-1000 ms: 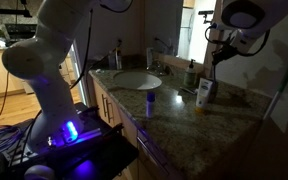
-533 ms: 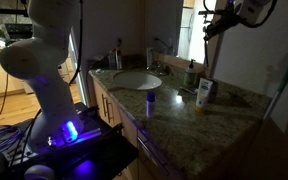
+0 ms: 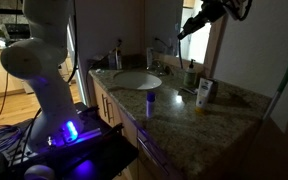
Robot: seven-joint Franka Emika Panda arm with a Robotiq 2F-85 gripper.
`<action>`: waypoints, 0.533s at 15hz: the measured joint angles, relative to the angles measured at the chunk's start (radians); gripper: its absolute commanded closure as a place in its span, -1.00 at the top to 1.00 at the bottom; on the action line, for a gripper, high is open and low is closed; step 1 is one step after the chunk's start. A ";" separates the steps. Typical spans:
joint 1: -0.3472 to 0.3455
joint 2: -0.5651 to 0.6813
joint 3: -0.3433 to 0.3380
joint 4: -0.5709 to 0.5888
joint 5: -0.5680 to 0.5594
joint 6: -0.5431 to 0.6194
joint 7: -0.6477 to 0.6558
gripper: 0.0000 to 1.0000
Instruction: Take the toothbrush from the cup and put it on the counter
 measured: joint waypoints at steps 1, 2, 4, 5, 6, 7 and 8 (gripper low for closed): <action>0.028 -0.016 0.000 -0.045 -0.059 0.043 -0.034 -0.97; 0.056 -0.032 0.001 -0.096 -0.103 0.092 -0.059 -0.97; 0.119 -0.058 -0.010 -0.200 -0.152 0.201 -0.091 -0.97; 0.148 -0.070 -0.018 -0.251 -0.162 0.273 -0.099 -0.97; 0.173 -0.082 -0.023 -0.301 -0.166 0.348 -0.103 -0.97; 0.194 -0.093 -0.029 -0.353 -0.166 0.422 -0.101 -0.97; 0.211 -0.105 -0.035 -0.405 -0.166 0.489 -0.097 -0.89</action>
